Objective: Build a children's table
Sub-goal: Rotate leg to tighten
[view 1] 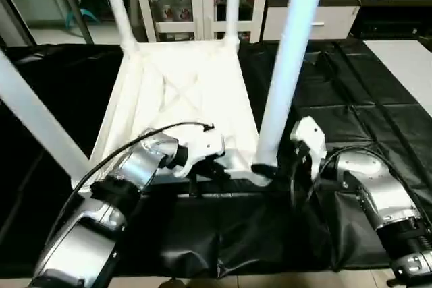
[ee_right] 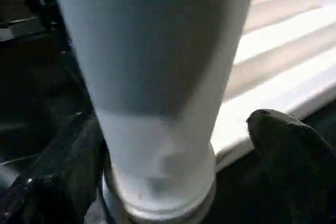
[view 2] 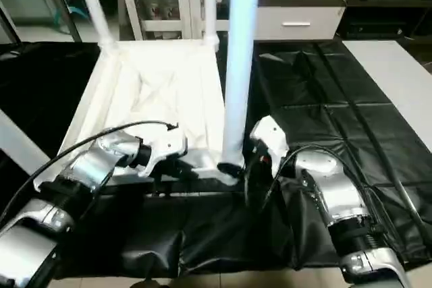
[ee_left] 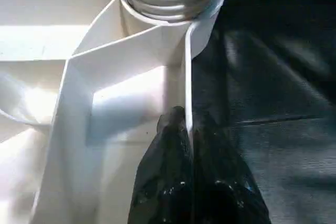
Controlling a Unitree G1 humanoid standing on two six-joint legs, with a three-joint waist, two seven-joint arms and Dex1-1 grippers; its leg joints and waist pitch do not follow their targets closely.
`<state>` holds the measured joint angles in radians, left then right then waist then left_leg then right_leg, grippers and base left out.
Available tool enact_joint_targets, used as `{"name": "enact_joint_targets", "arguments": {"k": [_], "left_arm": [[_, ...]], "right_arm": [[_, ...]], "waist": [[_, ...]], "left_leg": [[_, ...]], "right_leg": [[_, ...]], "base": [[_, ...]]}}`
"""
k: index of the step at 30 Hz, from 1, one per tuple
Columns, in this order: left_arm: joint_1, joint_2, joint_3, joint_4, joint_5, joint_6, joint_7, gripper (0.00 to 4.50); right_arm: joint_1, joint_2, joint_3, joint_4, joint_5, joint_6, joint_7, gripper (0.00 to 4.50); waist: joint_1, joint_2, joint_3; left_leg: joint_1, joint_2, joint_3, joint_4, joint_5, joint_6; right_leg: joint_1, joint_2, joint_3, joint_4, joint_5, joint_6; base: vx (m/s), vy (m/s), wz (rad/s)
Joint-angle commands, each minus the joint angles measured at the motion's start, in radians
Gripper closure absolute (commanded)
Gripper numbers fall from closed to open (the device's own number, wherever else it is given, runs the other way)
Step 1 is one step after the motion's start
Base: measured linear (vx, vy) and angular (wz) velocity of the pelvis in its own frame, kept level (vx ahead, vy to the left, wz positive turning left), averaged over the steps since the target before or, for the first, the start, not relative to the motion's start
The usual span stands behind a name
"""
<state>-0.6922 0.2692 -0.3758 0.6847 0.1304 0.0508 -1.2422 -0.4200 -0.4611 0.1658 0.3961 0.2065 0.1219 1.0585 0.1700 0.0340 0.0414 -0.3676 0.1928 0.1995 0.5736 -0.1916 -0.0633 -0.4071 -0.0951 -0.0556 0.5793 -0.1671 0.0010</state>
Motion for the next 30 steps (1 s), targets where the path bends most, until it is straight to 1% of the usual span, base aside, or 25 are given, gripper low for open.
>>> {"name": "enact_joint_targets", "arguments": {"k": [1,2,3,4,5,6,8,9,11,12,13,16,17,18,19,20,21,22,24,26,28,29,30], "left_arm": [[0.04,-0.022,-0.079,-0.006,0.012,0.02,-0.061,4.5],[0.04,-0.022,-0.08,-0.011,0.012,0.024,-0.065,4.5],[0.043,-0.021,-0.082,-0.02,0.011,0.029,-0.067,4.5],[0.045,-0.02,-0.081,-0.028,0.011,0.035,-0.07,4.5],[0.045,-0.022,-0.081,-0.027,0.011,0.035,-0.068,4.5],[0.044,-0.023,-0.081,-0.027,0.012,0.034,-0.064,4.5],[0.047,-0.025,-0.082,-0.037,0.013,0.042,-0.057,4.5],[0.05,-0.024,-0.081,-0.045,0.013,0.047,-0.056,4.5],[0.053,-0.022,-0.08,-0.056,0.013,0.054,-0.055,4.5],[0.054,-0.021,-0.079,-0.059,0.013,0.058,-0.052,4.5],[0.053,-0.021,-0.078,-0.059,0.013,0.058,-0.051,4.5],[0.053,-0.02,-0.074,-0.056,0.011,0.059,-0.049,4.5],[0.055,-0.02,-0.073,-0.054,0.012,0.061,-0.047,4.5],[0.057,-0.017,-0.075,-0.053,0.016,0.061,-0.045,4.5],[0.061,-0.014,-0.079,-0.058,0.018,0.066,-0.05,4.5],[0.063,-0.012,-0.08,-0.061,0.018,0.068,-0.054,4.5],[0.064,-0.011,-0.08,-0.061,0.018,0.069,-0.055,4.5],[0.063,-0.009,-0.078,-0.06,0.018,0.067,-0.052,4.5],[0.061,-0.007,-0.074,-0.056,0.019,0.066,-0.046,4.5],[0.059,-0.008,-0.07,-0.053,0.018,0.067,-0.039,4.5],[0.058,-0.006,-0.063,-0.051,0.014,0.072,-0.034,4.5],[0.057,-0.007,-0.058,-0.048,0.01,0.074,-0.029,4.5],[0.057,-0.007,-0.058,-0.048,0.01,0.074,-0.029,4.5]], "right_arm": [[0.005,-0.007,0.016,-0.012,0.027,0.013,0.057,0.05],[-0.003,-0.009,0.024,0.005,0.025,0.01,0.077,0.05],[-0.005,-0.011,0.027,0.011,0.022,0.005,0.084,0.05],[-0.01,-0.012,0.031,0.024,0.013,-0.004,0.084,0.05],[-0.014,-0.012,0.032,0.033,0.008,-0.009,0.083,0.22],[-0.02,-0.011,0.034,0.047,0.001,-0.017,0.081,0.41],[-0.04,-0.009,0.038,0.086,-0.018,-0.031,0.079,0.41],[-0.046,-0.01,0.042,0.097,-0.029,-0.039,0.086,0.54],[-0.056,-0.015,0.056,0.118,-0.049,-0.052,0.107,0.81],[-0.064,-0.016,0.062,0.134,-0.056,-0.06,0.116,0.88],[-0.067,-0.016,0.062,0.139,-0.057,-0.062,0.116,0.88],[-0.076,-0.014,0.063,0.151,-0.058,-0.066,0.117,1.15],[-0.081,-0.013,0.064,0.164,-0.059,-0.072,0.118,1.23],[-0.088,-0.012,0.064,0.18,-0.06,-0.078,0.121,1.39],[-0.097,-0.006,0.063,0.203,-0.064,-0.089,0.127,1.46],[-0.101,-0.004,0.062,0.213,-0.066,-0.093,0.131,1.52],[-0.106,0.0,0.062,0.22,-0.068,-0.097,0.132,1.52],[-0.112,0.006,0.06,0.228,-0.068,-0.099,0.133,1.6],[-0.117,0.015,0.057,0.237,-0.063,-0.101,0.135,1.73],[-0.118,0.023,0.052,0.243,-0.056,-0.102,0.133,1.76],[-0.115,0.044,0.035,0.251,-0.033,-0.093,0.119,1.79],[-0.116,0.055,0.025,0.259,-0.022,-0.09,0.107,1.79],[-0.116,0.055,0.025,0.259,-0.022,-0.09,0.107,1.79]], "waist": [[-0.003,-0.02,-0.061],[-0.002,-0.023,-0.062],[-0.001,-0.022,-0.062],[0.0,-0.024,-0.062],[-0.002,-0.024,-0.061],[-0.003,-0.028,-0.061],[-0.004,-0.03,-0.061],[-0.004,-0.029,-0.062],[-0.005,-0.03,-0.063],[-0.006,-0.032,-0.064],[-0.005,-0.031,-0.064],[-0.006,-0.032,-0.063],[-0.005,-0.032,-0.063],[-0.006,-0.034,-0.061],[-0.008,-0.033,-0.062],[-0.01,-0.035,-0.061],[-0.011,-0.034,-0.06],[-0.013,-0.036,-0.059],[-0.015,-0.036,-0.059],[-0.017,-0.038,-0.059],[-0.018,-0.031,-0.058],[-0.019,-0.019,-0.059],[-0.023,-0.025,-0.058]], "left_leg": [[0.015,0.048,-0.014,-0.061,-0.16,0.085],[0.015,0.047,-0.014,-0.06,-0.148,0.091],[0.016,0.047,-0.014,-0.06,-0.145,0.092],[0.015,0.048,-0.014,-0.059,-0.138,0.093],[0.014,0.046,-0.014,-0.06,-0.142,0.089],[0.015,0.045,-0.013,-0.059,-0.146,0.088],[0.014,0.044,-0.013,-0.059,-0.144,0.08],[0.015,0.044,-0.014,-0.059,-0.142,0.079],[0.014,0.044,-0.014,-0.058,-0.14,0.081],[0.013,0.043,-0.014,-0.056,-0.129,0.087],[0.013,0.043,-0.014,-0.055,-0.122,0.093],[0.012,0.042,-0.014,-0.054,-0.125,0.098],[0.011,0.042,-0.014,-0.054,-0.131,0.097],[0.012,0.043,-0.015,-0.056,-0.146,0.092],[0.012,0.043,-0.015,-0.057,-0.159,0.086],[0.012,0.044,-0.015,-0.057,-0.167,0.083],[0.012,0.044,-0.016,-0.058,-0.17,0.08],[0.012,0.044,-0.016,-0.059,-0.177,0.073],[0.013,0.044,-0.016,-0.059,-0.182,0.07],[0.012,0.044,-0.017,-0.059,-0.187,0.066],[0.012,0.043,-0.018,-0.06,-0.198,0.063],[0.013,0.043,-0.019,-0.061,-0.204,0.058],[0.012,0.043,-0.017,-0.061,-0.211,0.057]], "right_leg": [[0.046,-0.061,0.034,-0.043,-0.137,-0.254],[0.045,-0.059,0.034,-0.042,-0.132,-0.253],[0.044,-0.059,0.033,-0.042,-0.132,-0.252],[0.044,-0.06,0.033,-0.04,-0.128,-0.253],[0.043,-0.059,0.033,-0.042,-0.137,-0.251],[0.043,-0.059,0.033,-0.044,-0.146,-0.249],[0.044,-0.06,0.034,-0.044,-0.162,-0.243],[0.044,-0.061,0.033,-0.042,-0.16,-0.244],[0.045,-0.059,0.032,-0.041,-0.15,-0.243],[0.046,-0.059,0.032,-0.038,-0.131,-0.248],[0.046,-0.058,0.032,-0.037,-0.122,-0.25],[0.047,-0.059,0.032,-0.038,-0.131,-0.249],[0.046,-0.059,0.032,-0.039,-0.143,-0.249],[0.046,-0.059,0.031,-0.042,-0.167,-0.245],[0.045,-0.061,0.031,-0.043,-0.188,-0.245],[0.044,-0.061,0.031,-0.045,-0.199,-0.244],[0.044,-0.06,0.032,-0.044,-0.205,-0.242],[0.044,-0.059,0.032,-0.045,-0.214,-0.239],[0.043,-0.06,0.033,-0.045,-0.216,-0.238],[0.044,-0.06,0.033,-0.044,-0.215,-0.238],[0.044,-0.06,0.033,-0.045,-0.222,-0.238],[0.043,-0.06,0.034,-0.046,-0.223,-0.238],[0.042,-0.058,0.033,-0.048,-0.222,-0.238]], "base": [[0.0,0.0,0.0],[0.0,0.0,0.0],[0.0,0.0,0.0],[0.0,0.0,0.0],[0.0,0.0,0.0],[0.0,0.0,0.0],[0.0,0.0,0.0],[0.0,0.0,0.0],[0.0,0.0,0.0],[0.0,0.0,0.0],[0.0,0.0,0.0],[0.0,0.0,0.0],[0.0,0.0,0.0],[0.0,0.0,0.0],[0.0,0.0,0.0],[0.0,0.0,0.0],[0.0,0.0,0.0],[0.0,0.0,0.0],[0.0,0.0,0.0],[0.0,0.0,0.0],[0.0,0.0,0.0],[0.0,0.0,0.0],[0.0,0.0,0.0]]}}
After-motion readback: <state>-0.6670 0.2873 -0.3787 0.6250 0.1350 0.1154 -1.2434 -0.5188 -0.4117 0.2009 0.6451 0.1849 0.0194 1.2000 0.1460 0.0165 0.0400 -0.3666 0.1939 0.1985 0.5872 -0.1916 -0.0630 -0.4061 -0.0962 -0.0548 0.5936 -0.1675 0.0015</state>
